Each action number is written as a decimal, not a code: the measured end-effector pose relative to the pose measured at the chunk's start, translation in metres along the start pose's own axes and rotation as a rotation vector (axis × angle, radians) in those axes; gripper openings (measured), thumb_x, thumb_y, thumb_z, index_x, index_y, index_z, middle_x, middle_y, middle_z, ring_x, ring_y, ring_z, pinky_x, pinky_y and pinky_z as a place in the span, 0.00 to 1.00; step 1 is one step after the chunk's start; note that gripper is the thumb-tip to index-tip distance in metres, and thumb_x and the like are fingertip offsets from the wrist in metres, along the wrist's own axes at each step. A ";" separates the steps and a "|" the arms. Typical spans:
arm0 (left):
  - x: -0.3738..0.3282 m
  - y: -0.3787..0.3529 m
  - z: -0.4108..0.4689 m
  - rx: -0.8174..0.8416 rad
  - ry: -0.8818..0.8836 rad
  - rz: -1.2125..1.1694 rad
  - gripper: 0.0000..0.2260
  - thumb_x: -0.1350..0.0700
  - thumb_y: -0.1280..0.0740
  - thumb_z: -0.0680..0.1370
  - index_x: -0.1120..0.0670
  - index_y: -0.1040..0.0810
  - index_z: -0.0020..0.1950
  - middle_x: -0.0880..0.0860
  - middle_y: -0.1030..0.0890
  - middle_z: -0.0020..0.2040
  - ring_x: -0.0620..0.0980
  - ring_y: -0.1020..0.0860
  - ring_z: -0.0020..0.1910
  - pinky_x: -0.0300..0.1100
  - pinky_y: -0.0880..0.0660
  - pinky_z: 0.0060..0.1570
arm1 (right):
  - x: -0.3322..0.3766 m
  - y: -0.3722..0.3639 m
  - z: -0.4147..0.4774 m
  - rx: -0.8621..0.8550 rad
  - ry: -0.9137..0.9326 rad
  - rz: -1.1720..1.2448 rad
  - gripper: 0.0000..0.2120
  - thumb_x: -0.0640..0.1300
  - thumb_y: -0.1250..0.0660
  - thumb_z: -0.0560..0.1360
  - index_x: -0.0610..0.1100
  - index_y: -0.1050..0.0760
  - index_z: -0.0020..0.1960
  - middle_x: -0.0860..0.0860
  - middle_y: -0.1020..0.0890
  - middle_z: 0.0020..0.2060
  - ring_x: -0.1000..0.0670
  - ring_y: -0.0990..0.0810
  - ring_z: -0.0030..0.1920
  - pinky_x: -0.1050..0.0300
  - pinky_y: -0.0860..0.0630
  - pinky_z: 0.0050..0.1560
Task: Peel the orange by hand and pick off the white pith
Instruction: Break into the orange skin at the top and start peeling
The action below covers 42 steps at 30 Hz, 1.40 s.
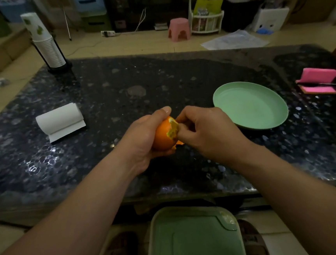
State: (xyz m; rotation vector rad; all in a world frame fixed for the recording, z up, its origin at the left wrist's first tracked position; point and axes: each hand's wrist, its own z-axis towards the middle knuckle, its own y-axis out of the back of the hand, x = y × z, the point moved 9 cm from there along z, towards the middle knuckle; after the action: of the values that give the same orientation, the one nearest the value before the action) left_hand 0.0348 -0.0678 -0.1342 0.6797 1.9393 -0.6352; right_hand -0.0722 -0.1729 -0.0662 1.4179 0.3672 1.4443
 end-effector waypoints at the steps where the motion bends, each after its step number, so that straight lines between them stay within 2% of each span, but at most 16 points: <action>1: -0.001 -0.001 -0.001 -0.001 -0.007 0.000 0.24 0.39 0.26 0.77 0.54 0.20 0.65 0.62 0.16 0.60 0.55 0.15 0.46 0.47 0.19 0.35 | 0.001 0.001 0.000 -0.012 0.004 -0.014 0.05 0.51 0.29 0.79 0.50 0.19 0.50 0.54 0.18 0.35 0.55 0.20 0.35 0.47 0.20 0.39; 7: -0.006 -0.002 -0.006 -0.007 -0.040 0.003 0.22 0.42 0.28 0.79 0.56 0.20 0.66 0.63 0.16 0.61 0.54 0.16 0.44 0.46 0.19 0.34 | -0.003 0.000 0.000 0.061 -0.009 0.050 0.07 0.54 0.28 0.80 0.53 0.18 0.55 0.57 0.16 0.40 0.58 0.17 0.40 0.50 0.17 0.43; 11: -0.007 -0.004 -0.005 0.000 -0.067 0.028 0.22 0.42 0.28 0.79 0.56 0.20 0.65 0.63 0.16 0.59 0.54 0.16 0.44 0.46 0.20 0.34 | -0.003 0.001 0.002 0.046 -0.021 0.051 0.05 0.52 0.28 0.81 0.52 0.19 0.54 0.55 0.16 0.39 0.57 0.18 0.39 0.50 0.18 0.42; 16: -0.010 -0.004 -0.008 0.006 -0.089 0.036 0.22 0.42 0.28 0.79 0.57 0.21 0.65 0.60 0.16 0.55 0.54 0.17 0.44 0.46 0.20 0.34 | -0.008 0.002 0.002 0.018 -0.069 0.131 0.02 0.49 0.27 0.79 0.52 0.19 0.50 0.54 0.16 0.37 0.56 0.18 0.36 0.55 0.19 0.36; 20: -0.010 -0.001 -0.008 -0.005 -0.085 0.043 0.22 0.42 0.27 0.79 0.56 0.21 0.65 0.61 0.16 0.57 0.54 0.16 0.44 0.47 0.20 0.34 | -0.009 -0.001 0.002 0.065 -0.096 0.178 0.04 0.51 0.27 0.80 0.53 0.18 0.53 0.55 0.15 0.40 0.57 0.16 0.40 0.56 0.18 0.39; 23: -0.014 -0.002 -0.009 -0.006 -0.104 0.068 0.21 0.42 0.27 0.78 0.56 0.20 0.61 0.59 0.16 0.54 0.54 0.16 0.43 0.46 0.20 0.33 | -0.007 -0.002 0.005 0.128 -0.069 0.085 0.07 0.54 0.30 0.82 0.53 0.17 0.57 0.56 0.15 0.41 0.58 0.17 0.41 0.60 0.21 0.39; 27: -0.017 -0.009 -0.013 -0.007 -0.155 0.101 0.21 0.45 0.28 0.79 0.61 0.21 0.62 0.60 0.17 0.52 0.53 0.17 0.40 0.46 0.20 0.31 | -0.005 0.000 0.006 0.098 -0.053 0.034 0.05 0.51 0.29 0.80 0.51 0.17 0.53 0.55 0.15 0.38 0.57 0.18 0.37 0.58 0.23 0.37; 30: -0.018 -0.011 -0.015 0.011 -0.160 0.090 0.20 0.45 0.28 0.79 0.59 0.20 0.62 0.60 0.17 0.53 0.53 0.16 0.40 0.46 0.20 0.33 | -0.007 0.002 0.006 0.073 -0.063 0.115 0.02 0.48 0.28 0.79 0.51 0.17 0.52 0.55 0.16 0.37 0.58 0.18 0.36 0.66 0.27 0.33; 33: -0.020 -0.009 -0.016 0.040 -0.151 0.065 0.17 0.45 0.28 0.79 0.56 0.20 0.59 0.58 0.16 0.50 0.53 0.16 0.40 0.46 0.21 0.31 | -0.009 0.005 0.006 0.095 -0.069 0.210 0.02 0.46 0.27 0.79 0.50 0.17 0.52 0.56 0.17 0.35 0.61 0.19 0.34 0.70 0.28 0.32; 37: -0.021 -0.009 -0.018 0.062 -0.151 0.070 0.15 0.45 0.29 0.80 0.54 0.20 0.60 0.58 0.16 0.51 0.54 0.16 0.42 0.45 0.21 0.30 | -0.006 0.004 0.004 0.152 -0.047 0.188 0.03 0.48 0.28 0.81 0.50 0.17 0.53 0.57 0.16 0.36 0.61 0.18 0.35 0.69 0.27 0.34; 42: -0.020 -0.012 -0.018 0.065 -0.166 0.060 0.14 0.46 0.29 0.80 0.53 0.20 0.60 0.56 0.17 0.51 0.52 0.16 0.40 0.46 0.20 0.31 | -0.012 0.001 0.008 0.088 -0.099 0.226 0.02 0.44 0.27 0.78 0.50 0.17 0.49 0.53 0.15 0.36 0.58 0.18 0.34 0.67 0.26 0.33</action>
State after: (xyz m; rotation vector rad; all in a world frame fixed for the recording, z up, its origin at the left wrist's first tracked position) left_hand 0.0237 -0.0680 -0.1074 0.7001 1.7455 -0.6975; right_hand -0.0686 -0.1866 -0.0700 1.6374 0.2147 1.5463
